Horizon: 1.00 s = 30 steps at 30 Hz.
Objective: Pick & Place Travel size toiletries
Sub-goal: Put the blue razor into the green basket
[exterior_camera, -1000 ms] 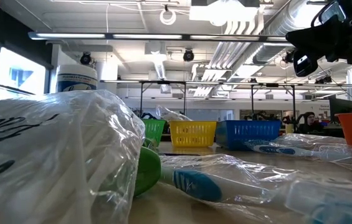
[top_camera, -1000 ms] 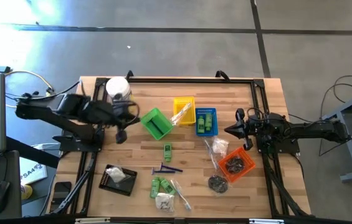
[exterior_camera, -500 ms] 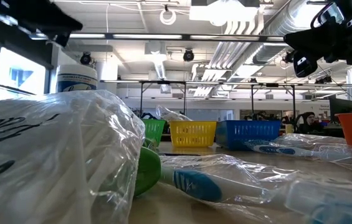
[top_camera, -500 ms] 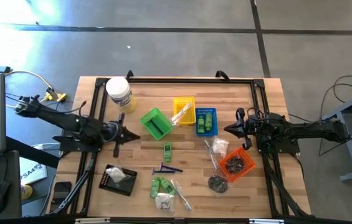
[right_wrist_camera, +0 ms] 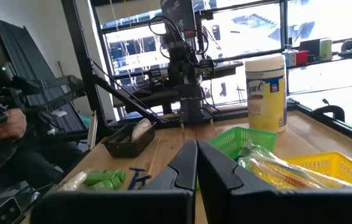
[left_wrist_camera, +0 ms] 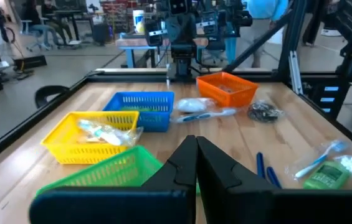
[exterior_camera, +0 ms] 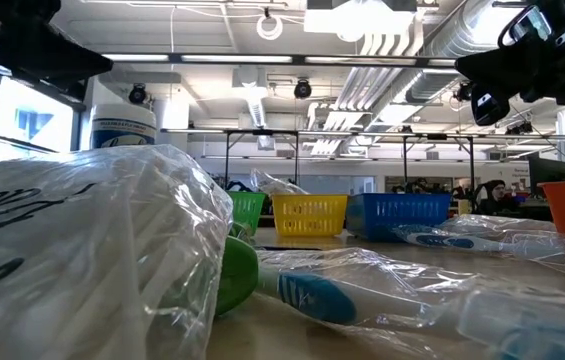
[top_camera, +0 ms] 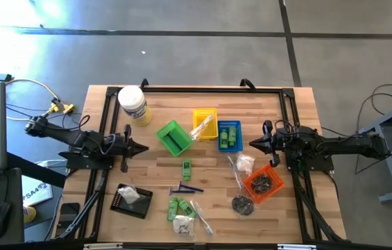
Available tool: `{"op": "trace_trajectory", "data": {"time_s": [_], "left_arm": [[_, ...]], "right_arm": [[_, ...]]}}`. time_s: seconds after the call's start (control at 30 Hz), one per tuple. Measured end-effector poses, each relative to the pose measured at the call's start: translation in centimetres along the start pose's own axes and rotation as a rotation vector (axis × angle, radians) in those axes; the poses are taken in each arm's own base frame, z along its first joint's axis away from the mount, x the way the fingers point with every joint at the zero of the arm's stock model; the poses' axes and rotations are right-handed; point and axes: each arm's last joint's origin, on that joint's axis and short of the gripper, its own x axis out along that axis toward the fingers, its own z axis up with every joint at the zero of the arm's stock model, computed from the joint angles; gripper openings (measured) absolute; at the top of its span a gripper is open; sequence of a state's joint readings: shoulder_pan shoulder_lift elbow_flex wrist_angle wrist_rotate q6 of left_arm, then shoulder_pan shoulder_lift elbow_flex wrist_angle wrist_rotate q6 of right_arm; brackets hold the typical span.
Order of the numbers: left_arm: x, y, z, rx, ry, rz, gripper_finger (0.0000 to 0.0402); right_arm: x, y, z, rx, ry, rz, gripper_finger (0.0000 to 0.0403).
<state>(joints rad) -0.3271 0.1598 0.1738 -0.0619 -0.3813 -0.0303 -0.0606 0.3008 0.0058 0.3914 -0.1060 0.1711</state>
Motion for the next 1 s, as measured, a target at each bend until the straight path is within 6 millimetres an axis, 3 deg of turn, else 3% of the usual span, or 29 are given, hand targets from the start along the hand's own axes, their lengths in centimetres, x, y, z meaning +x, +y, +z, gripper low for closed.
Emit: {"op": "trace_trajectory", "data": {"time_s": [0.3, 0.73, 1.0], "left_arm": [[-0.4, 0.4, -1.7, 0.013, 0.094, 0.057, 0.0], [0.1, 0.5, -3.3, -0.033, 0.057, 0.151, 0.0], [0.1, 0.6, -3.0, -0.063, 0.015, 0.202, 0.0]], "right_arm": [[0.2, -0.1, -0.4, -0.013, 0.039, -0.007, 0.0003], [1.0, 0.3, -0.6, -0.012, 0.073, 0.062, 0.0003], [5.1, 1.6, 1.1, -0.116, 0.266, -0.074, 0.0003]]}}
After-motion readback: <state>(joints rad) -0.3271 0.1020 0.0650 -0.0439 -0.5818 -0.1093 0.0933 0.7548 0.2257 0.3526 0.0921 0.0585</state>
